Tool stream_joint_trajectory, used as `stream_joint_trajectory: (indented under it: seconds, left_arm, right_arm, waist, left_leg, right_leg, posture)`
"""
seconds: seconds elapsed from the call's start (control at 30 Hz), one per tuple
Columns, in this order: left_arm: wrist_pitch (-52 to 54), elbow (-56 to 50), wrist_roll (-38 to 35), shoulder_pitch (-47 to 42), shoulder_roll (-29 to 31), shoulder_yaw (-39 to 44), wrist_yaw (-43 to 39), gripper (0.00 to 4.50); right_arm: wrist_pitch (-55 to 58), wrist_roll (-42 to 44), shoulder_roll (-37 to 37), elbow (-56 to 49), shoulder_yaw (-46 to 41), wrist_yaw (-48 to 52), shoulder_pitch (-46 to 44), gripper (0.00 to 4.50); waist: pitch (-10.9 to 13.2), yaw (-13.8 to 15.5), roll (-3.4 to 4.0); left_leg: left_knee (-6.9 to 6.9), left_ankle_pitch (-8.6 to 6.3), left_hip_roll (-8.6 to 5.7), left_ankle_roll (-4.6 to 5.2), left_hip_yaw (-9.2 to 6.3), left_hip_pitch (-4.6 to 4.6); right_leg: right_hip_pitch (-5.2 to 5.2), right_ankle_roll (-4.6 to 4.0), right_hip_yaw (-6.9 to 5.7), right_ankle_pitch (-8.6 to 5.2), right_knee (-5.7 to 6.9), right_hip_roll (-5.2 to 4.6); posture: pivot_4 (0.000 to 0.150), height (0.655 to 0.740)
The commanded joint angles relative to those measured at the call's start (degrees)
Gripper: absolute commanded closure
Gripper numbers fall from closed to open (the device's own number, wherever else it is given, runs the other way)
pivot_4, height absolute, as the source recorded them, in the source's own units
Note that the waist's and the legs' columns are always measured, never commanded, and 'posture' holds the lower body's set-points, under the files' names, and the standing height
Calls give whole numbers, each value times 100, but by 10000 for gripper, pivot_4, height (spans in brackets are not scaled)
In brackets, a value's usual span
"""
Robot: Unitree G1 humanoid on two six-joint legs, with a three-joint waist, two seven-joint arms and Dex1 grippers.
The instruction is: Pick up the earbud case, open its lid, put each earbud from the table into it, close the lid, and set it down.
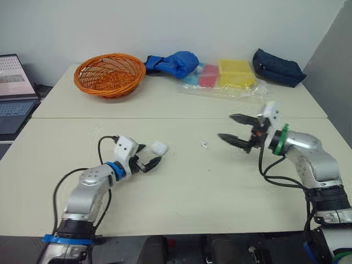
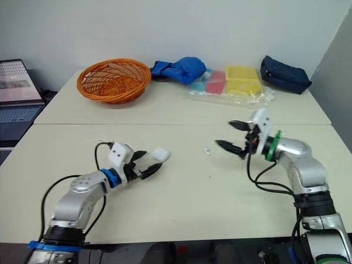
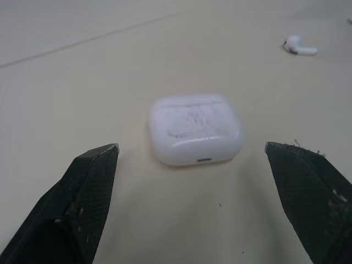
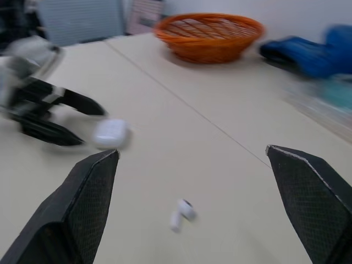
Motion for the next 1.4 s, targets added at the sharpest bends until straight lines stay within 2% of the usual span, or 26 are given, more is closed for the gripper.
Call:
stream_joint_trajectory:
  seconds: [0.03, 0.23, 0.53, 0.7, 0.87, 1.03, 1.07, 1.27, 1.33, 1.4]
  left_arm:
    - [-192, -60, 68, -98, -6, 94, 6, 465]
    - [-98, 232, 132, -202, -181, 51, 119, 465]
    - [129, 302, 347, -498, -672, -334, 204, 465]
    - [37, 563, 644, -661, -846, -350, 583, 465]
    - [80, 361, 644, -436, -869, -375, 534, 465]
    - [87, 206, 649, -226, -693, -312, 400, 15944]
    - [78, 259, 652, -240, -672, -287, 385, 17009]
    - [95, 349, 592, -390, -646, -251, 273, 17005]
    - [-220, 446, 628, -607, -627, -201, 244, 17005]
    - [-1384, 635, 1024, -1140, -385, -288, 108, 17005]
  right_arm:
    - [617, 346, -206, -727, 114, 276, 56, 0]
    - [1280, 557, -556, -1342, 348, 611, 17, 0]
    - [1387, 419, -611, -1251, 375, 706, -215, 0]
    - [1385, 416, -674, -1249, 307, 683, -224, 0]
    - [1401, 438, -726, -1298, 274, 677, -192, 0]
    - [1389, 441, -775, -1299, 256, 664, -169, 0]
    - [1365, 418, -793, -1299, 271, 675, -158, 0]
    - [1340, 417, -769, -1226, 250, 646, -188, 0]
    - [1269, 356, -749, -1165, 259, 621, -212, 0]
    - [1281, 340, -640, -1066, 224, 460, -315, 0]
  waist:
    - [0, 18, 0]
    - [-1, 35, -1]
    - [-1, 38, -1]
    - [-1, 38, -1]
    - [-1, 26, -1]
    - [-1, 22, -1]
    - [-1, 22, -1]
    - [-1, 14, -1]
    - [-1, 16, -1]
    - [3, 17, -7]
  left_leg:
    - [0, 0, 2, 0, -2, -2]
    - [8, 0, 0, 0, -7, -1]
    - [12, 1, -8, 2, -7, 2]
    - [9, 1, -11, 2, -10, 1]
    - [11, 2, -11, 2, -9, 7]
    - [5, 1, -7, 2, -6, 6]
    - [4, 1, -8, 2, -5, 6]
    - [4, 1, -8, 2, -7, 7]
    - [5, 1, -8, 2, -7, 7]
    - [7, 1, -10, 2, -8, 5]
  right_leg:
    - [-1, 0, -1, 0, -1, -2]
    - [4, 4, -5, 0, -1, -24]
    - [8, 12, -5, 5, -1, -24]
    - [7, 11, -7, 5, -2, -18]
    - [8, 12, -5, 6, 3, -14]
    - [6, 9, -2, 4, -2, -14]
    - [6, 8, -3, 3, -2, -15]
    - [6, 7, -5, 2, -2, -13]
    - [6, 7, -5, 2, -2, -13]
    - [6, 8, -7, 2, -1, -13]
  posture:
    - [1500, 7400]
    - [1500, 7400]
    - [1500, 7400]
    - [1500, 7400]
    - [1500, 7400]
    - [1500, 7400]
    - [1500, 7400]
    - [1500, 7400]
    - [1500, 7400]
    - [1500, 7400]
